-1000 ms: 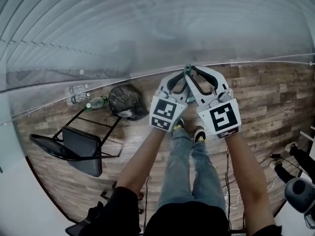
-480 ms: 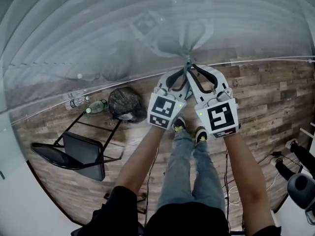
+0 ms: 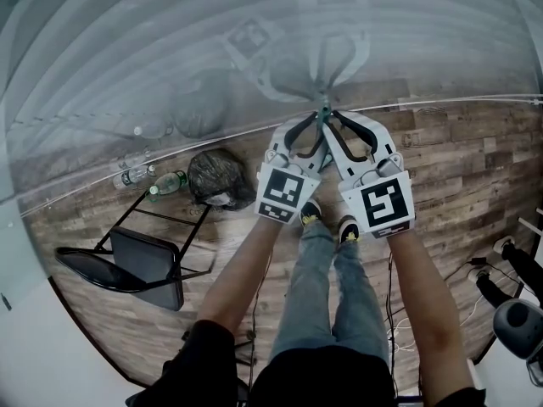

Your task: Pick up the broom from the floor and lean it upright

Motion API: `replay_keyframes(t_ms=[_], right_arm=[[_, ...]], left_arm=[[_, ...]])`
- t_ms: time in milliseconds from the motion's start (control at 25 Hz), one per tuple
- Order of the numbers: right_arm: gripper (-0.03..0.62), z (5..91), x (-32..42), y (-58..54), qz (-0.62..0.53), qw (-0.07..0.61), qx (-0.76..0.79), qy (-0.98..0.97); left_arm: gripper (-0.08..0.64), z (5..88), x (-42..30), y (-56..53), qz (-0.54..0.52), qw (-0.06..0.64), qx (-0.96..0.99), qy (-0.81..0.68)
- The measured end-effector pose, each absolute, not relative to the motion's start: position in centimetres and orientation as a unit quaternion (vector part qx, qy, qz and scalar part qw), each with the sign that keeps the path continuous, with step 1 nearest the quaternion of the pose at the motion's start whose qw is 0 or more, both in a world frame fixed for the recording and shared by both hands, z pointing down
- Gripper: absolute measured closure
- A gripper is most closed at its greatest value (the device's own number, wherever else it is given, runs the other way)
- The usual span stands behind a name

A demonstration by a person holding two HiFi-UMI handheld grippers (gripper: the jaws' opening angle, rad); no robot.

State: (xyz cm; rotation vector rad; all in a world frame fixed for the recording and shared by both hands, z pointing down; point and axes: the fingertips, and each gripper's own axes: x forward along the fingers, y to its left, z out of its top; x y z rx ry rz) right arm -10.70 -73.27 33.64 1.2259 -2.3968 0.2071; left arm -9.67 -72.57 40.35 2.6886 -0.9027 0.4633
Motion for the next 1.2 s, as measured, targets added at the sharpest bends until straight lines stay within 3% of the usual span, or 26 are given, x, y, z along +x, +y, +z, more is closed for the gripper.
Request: replay_keyframes(t_ms=[200, 600, 920, 1200], right_arm=[[0.52, 33.6, -10.5, -72.8, 0.078, 0.221, 0.442, -0.866], [0.518, 31.8, -8.7, -70.3, 0.068, 0.232, 0.427, -0.871], [0.518, 22.0, -2.3, -62.5, 0.03, 0.237, 0.436, -0.868], [0.518, 11.9, 2.9, -55.9, 0.018, 0.187, 0.482, -0.856]], left_arm=[[0.388, 40.0, -10.1, -72.3, 0.164, 0.131, 0.924, -0.319], [0.388, 37.8, -11.4, -70.9, 0.174, 0.138, 0.91, -0.35], [0.388, 25.8, -13.4, -64.4, 0.15, 0.119, 0.905, -0.379], [0.39, 15.2, -12.4, -56.3, 0.113, 0.097, 0.915, -0.375]])
